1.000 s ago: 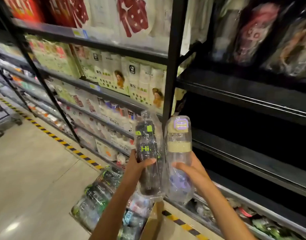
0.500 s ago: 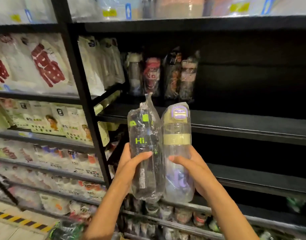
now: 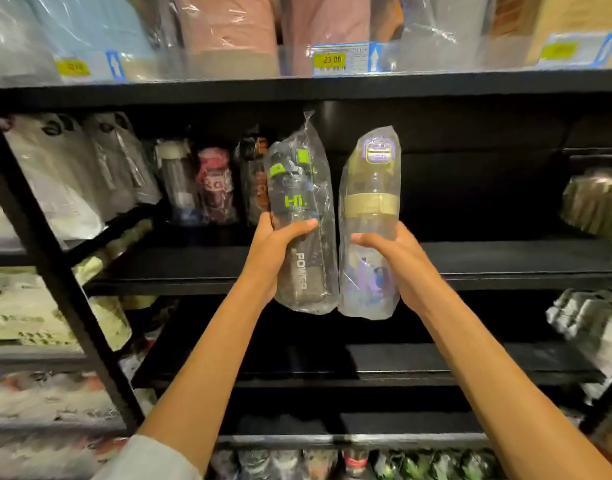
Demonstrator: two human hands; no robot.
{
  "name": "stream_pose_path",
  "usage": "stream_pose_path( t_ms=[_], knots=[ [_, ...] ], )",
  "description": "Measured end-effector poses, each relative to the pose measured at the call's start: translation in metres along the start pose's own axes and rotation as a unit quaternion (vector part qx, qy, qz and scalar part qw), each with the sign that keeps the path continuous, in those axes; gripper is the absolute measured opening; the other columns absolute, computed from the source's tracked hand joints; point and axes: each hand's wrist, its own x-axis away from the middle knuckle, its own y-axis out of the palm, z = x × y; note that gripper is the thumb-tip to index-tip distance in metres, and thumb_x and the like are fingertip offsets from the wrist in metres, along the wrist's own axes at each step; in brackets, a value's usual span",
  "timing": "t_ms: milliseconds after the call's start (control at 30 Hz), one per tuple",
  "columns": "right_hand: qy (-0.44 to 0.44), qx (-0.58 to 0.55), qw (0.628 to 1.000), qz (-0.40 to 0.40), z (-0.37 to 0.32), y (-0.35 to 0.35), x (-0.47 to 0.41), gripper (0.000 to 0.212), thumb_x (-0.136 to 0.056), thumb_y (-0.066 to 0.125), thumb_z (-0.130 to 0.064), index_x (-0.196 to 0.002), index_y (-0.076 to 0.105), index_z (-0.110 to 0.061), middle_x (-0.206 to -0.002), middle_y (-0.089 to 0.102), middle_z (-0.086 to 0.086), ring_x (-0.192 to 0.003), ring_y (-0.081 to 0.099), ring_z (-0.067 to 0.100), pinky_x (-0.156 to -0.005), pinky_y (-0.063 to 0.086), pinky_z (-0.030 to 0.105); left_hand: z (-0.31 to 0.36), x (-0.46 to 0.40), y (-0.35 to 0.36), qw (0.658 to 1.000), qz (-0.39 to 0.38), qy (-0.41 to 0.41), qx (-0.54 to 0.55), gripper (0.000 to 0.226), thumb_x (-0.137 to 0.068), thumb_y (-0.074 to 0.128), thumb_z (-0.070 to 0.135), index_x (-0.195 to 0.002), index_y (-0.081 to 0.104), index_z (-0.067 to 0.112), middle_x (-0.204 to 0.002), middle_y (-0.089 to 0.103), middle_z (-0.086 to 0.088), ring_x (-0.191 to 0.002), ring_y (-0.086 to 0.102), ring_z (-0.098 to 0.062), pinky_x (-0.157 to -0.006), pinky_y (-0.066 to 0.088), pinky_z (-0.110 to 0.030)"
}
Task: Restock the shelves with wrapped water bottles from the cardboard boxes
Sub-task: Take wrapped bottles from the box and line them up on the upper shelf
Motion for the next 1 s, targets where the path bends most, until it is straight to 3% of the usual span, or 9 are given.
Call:
stream_pose_path(
  t_ms=[200, 300, 367, 500, 600, 667, 733, 833, 1000],
  knots=[
    [-0.024, 0.045, 0.997, 0.062, 0.003, -0.012, -0.07, 0.066, -0.077, 0.088, -0.041, -0.132, 0.054, -0.026, -0.12, 0.07, -0.008, -0.107, 0.069, 0.009, -0.088, 0.054, 0.031, -0.003, -0.068, 0.031, 0.998, -0.024, 0.015, -0.051, 0.067, -0.079, 0.089, 0.031, -0.132, 0.049, 0.017, -0.126, 0.068, -0.001, -0.103, 0.074, -0.014, -0.08, 0.058, -0.027],
    [-0.029, 0.059, 0.994, 0.089, 0.016, -0.013, -0.103, 0.069, -0.076, 0.09, -0.04, -0.132, 0.052, -0.024, -0.119, 0.069, -0.007, -0.107, 0.069, 0.008, -0.084, 0.054, 0.027, -0.014, -0.099, 0.041, 0.995, -0.01, 0.013, -0.102, 0.091, -0.081, 0.087, 0.04, -0.148, 0.033, 0.012, -0.141, 0.048, 0.006, -0.124, 0.056, -0.015, -0.094, 0.046, -0.031],
    [-0.034, 0.087, 0.991, 0.101, 0.025, -0.013, -0.126, 0.068, -0.076, 0.091, -0.04, -0.129, 0.051, -0.022, -0.117, 0.067, -0.007, -0.106, 0.067, 0.008, -0.083, 0.052, 0.025, -0.025, -0.123, 0.044, 0.992, 0.006, -0.017, -0.128, 0.101, -0.081, 0.086, 0.044, -0.154, 0.027, 0.006, -0.141, 0.043, -0.001, -0.123, 0.047, -0.017, -0.094, 0.042, -0.035],
    [-0.009, 0.109, 0.985, 0.132, 0.039, -0.012, -0.169, 0.053, -0.077, 0.091, -0.034, -0.113, 0.061, -0.012, -0.102, 0.07, 0.0, -0.089, 0.068, 0.01, -0.069, 0.052, 0.022, -0.053, -0.173, 0.048, 0.99, 0.03, -0.066, -0.123, 0.053, -0.075, 0.092, 0.038, -0.107, 0.068, 0.003, -0.101, 0.071, -0.006, -0.099, 0.07, -0.026, -0.089, 0.056, -0.041],
    [0.022, 0.049, 0.986, 0.156, 0.05, -0.013, -0.198, 0.027, -0.092, 0.078, -0.021, -0.108, 0.059, -0.013, -0.09, 0.063, -0.003, -0.079, 0.062, 0.014, -0.058, 0.051, 0.019, -0.069, -0.201, 0.056, 0.983, 0.029, -0.063, -0.169, 0.053, -0.075, 0.092, 0.041, -0.113, 0.065, 0.014, -0.119, 0.067, -0.002, -0.116, 0.064, -0.025, -0.106, 0.049, -0.037],
    [0.006, 0.053, 0.989, 0.135, 0.056, -0.015, -0.208, 0.046, -0.089, 0.08, -0.029, -0.125, 0.05, -0.025, -0.101, 0.061, -0.008, -0.086, 0.061, 0.01, -0.067, 0.053, 0.02, -0.079, -0.223, 0.06, 0.979, 0.052, 0.042, -0.193, 0.086, -0.07, 0.096, 0.036, -0.141, 0.054, 0.013, -0.144, 0.06, -0.006, -0.133, 0.056, -0.026, -0.116, 0.043, -0.042],
    [-0.025, 0.121, 0.986, 0.11, 0.063, -0.016, -0.22, 0.067, -0.077, 0.089, -0.036, -0.128, 0.047, -0.027, -0.109, 0.063, -0.009, -0.094, 0.064, 0.008, -0.082, 0.055, 0.028, -0.085, -0.238, 0.062, 0.974, 0.071, 0.09, -0.197, 0.101, -0.068, 0.097, 0.031, -0.152, 0.043, 0.012, -0.15, 0.055, -0.008, -0.137, 0.053, -0.025, -0.115, 0.041, -0.036],
    [-0.041, 0.108, 0.985, 0.13, 0.067, -0.017, -0.248, 0.072, -0.069, 0.094, -0.027, -0.124, 0.048, -0.017, -0.115, 0.068, 0.003, -0.105, 0.069, 0.023, -0.097, 0.057, 0.049, -0.095, -0.256, 0.067, 0.975, 0.06, 0.111, -0.185, 0.091, -0.075, 0.093, 0.028, -0.149, 0.043, 0.012, -0.146, 0.058, -0.004, -0.131, 0.056, -0.021, -0.102, 0.04, -0.024],
    [-0.061, 0.073, 0.992, 0.081, 0.073, -0.024, -0.273, 0.067, -0.077, 0.09, -0.015, -0.127, 0.045, -0.014, -0.121, 0.066, 0.009, -0.11, 0.068, 0.024, -0.099, 0.057, 0.046, -0.104, -0.273, 0.076, 0.979, 0.053, 0.122, -0.155, 0.082, -0.08, 0.089, 0.017, -0.144, 0.039, 0.009, -0.144, 0.055, -0.004, -0.127, 0.052, -0.014, -0.101, 0.04, -0.023]
  ],
)
